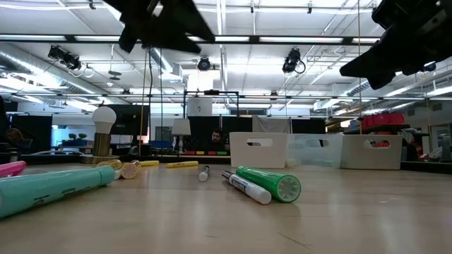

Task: Pick & Place Markers
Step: Put the left yellow highlighter pen into the transparent bin

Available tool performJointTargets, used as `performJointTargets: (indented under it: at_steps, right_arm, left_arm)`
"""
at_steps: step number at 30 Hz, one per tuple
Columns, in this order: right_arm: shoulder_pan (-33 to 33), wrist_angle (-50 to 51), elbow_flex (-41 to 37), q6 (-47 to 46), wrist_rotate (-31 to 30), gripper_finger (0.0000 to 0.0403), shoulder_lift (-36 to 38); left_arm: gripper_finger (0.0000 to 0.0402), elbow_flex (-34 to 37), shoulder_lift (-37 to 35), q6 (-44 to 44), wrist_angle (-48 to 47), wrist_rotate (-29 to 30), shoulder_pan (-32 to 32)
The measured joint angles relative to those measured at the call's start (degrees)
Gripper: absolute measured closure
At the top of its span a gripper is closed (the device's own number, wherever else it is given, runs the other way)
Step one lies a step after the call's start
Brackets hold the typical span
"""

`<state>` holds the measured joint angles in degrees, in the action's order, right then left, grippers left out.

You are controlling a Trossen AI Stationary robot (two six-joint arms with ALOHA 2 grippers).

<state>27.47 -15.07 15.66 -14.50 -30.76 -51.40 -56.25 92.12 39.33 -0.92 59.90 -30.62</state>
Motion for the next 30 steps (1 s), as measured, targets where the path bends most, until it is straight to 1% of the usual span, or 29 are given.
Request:
performJointTargets:
  at_steps: [2, 4, 7, 10, 13, 18, 21, 24, 30]
  right_arm:
    - [0.0, -0.8, 0.0, 0.2, 1.5, 0.0391, 0.0]
    - [-0.2, -2.1, 0.0, 0.3, 1.6, 0.0385, 0.0]
    - [-0.4, -3.1, 0.0, -3.2, 1.3, 0.0372, 0.0]
    - [-0.4, -2.9, 0.0, -5.2, 1.2, 0.0351, -0.2]
    - [-0.4, -3.0, 0.0, -6.3, 1.2, 0.0325, -0.8]
    - [-0.4, -3.0, 0.0, -6.4, 1.2, 0.0280, -1.9]
    - [-0.4, -2.9, 0.0, -6.2, 1.2, 0.0257, -2.7]
    - [-0.5, -2.9, 0.0, -6.0, 1.2, 0.0239, -3.6]
    - [-1.8, -3.0, 0.0, -6.0, 1.2, 0.0219, -5.4]
  left_arm:
    - [0.0220, 0.0, 0.0, 5.7, -4.5, -3.1, 0.3]
    - [0.0220, 0.0, 0.0, 11.4, -8.9, -6.3, 0.8]
    - [0.0220, 0.0, 0.0, 19.5, -15.2, -11.0, 1.3]
    - [0.0220, 0.0, 0.0, 27.2, -21.4, -14.5, 1.6]
    - [0.0220, 0.0, 0.0, 35.1, -28.4, -16.8, 1.5]
    - [0.0217, 0.0, 0.1, 50.4, -43.1, -20.3, 1.0]
    - [0.0217, 0.0, 0.1, 58.5, -50.8, -20.4, -0.1]
    - [0.0217, 0.0, 0.1, 62.1, -53.5, -18.6, -1.6]
    - [0.0216, 0.0, 0.1, 64.9, -52.7, -19.7, -2.5]
